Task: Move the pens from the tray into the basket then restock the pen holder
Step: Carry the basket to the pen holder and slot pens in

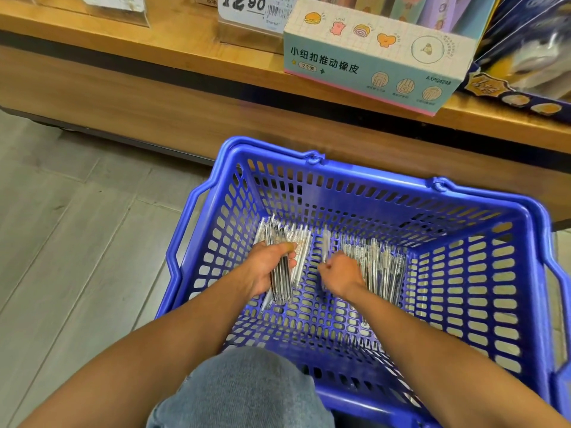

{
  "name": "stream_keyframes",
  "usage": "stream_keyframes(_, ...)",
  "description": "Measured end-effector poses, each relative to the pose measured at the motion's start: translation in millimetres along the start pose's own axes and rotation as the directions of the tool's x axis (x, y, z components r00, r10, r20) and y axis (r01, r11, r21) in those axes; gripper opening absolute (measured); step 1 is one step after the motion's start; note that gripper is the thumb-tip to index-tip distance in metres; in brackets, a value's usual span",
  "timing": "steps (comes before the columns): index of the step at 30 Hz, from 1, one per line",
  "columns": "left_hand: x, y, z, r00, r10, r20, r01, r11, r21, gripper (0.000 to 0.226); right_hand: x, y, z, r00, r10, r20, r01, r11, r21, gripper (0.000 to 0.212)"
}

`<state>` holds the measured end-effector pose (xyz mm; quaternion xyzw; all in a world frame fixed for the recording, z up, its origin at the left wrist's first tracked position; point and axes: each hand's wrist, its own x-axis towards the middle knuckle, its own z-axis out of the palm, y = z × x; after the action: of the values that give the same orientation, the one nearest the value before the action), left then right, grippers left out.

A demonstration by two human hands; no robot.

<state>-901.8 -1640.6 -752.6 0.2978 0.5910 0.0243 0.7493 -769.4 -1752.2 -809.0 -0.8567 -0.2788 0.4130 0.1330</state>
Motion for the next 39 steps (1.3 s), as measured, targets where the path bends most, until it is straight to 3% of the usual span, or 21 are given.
stream_keyframes(5,-2.4,2.1,-0.9,0.999,0.026,0.021,-0.026,1.0,-0.016,0.062,-16.9,-28.7,-2.6,0.949,-0.295,0.114,0.219,0.873,0.437,0.011)
stream_keyframes(8,-6.4,4.1,-0.8,0.998,0.044,0.047,-0.044,0.999,0.001,0.064,-27.0,-36.2,3.6,0.897,-0.411,0.162,0.277,0.808,0.52,0.017)
stream_keyframes(12,-10.4,5.3,1.2,0.995,0.051,0.084,-0.052,0.999,0.009,0.079,-30.7,-38.6,1.0,0.877,-0.452,0.162,0.287,0.764,0.578,0.02)
stream_keyframes(14,-10.3,5.5,3.0,0.996,0.064,0.059,-0.064,0.998,0.005,0.073,-27.8,-32.1,-4.3,0.89,-0.433,0.146,0.276,0.765,0.582,0.019)
stream_keyframes(16,-9.1,4.8,3.3,0.998,0.057,0.035,-0.057,0.998,-0.002,0.063,-19.3,-19.0,-9.6,0.95,-0.305,0.067,0.247,0.865,0.436,0.015)
stream_keyframes(19,-6.0,3.0,1.9,0.999,0.036,0.021,-0.037,0.998,0.047,0.06,-6.2,10.7,-15.5,0.99,-0.042,-0.135,0.043,0.999,0.005,0.011)
stream_keyframes(21,-5.2,3.1,1.7,0.999,0.035,0.015,-0.036,0.998,0.056,0.057,-3.4,24.8,-16.2,0.981,0.053,-0.186,-0.082,0.984,-0.155,0.02)
stream_keyframes(25,-2.0,1.8,2.3,0.999,0.04,0.025,-0.041,0.998,0.052,0.053,-2.5,29.1,-9.7,0.992,0.064,-0.111,-0.104,0.904,-0.414,0.023)
stream_keyframes(30,-1.6,3.0,0.0,0.998,0.034,0.054,-0.033,0.999,-0.019,0.048,-0.1,22.3,-4.1,0.988,0.138,-0.071,-0.155,0.905,-0.396,0.013)
stream_keyframes(39,-1.6,4.9,-1.3,0.997,0.033,0.067,-0.028,0.997,-0.073,0.051,1.7,20.7,-3.7,0.983,0.154,-0.097,-0.18,0.908,-0.378,0.021)
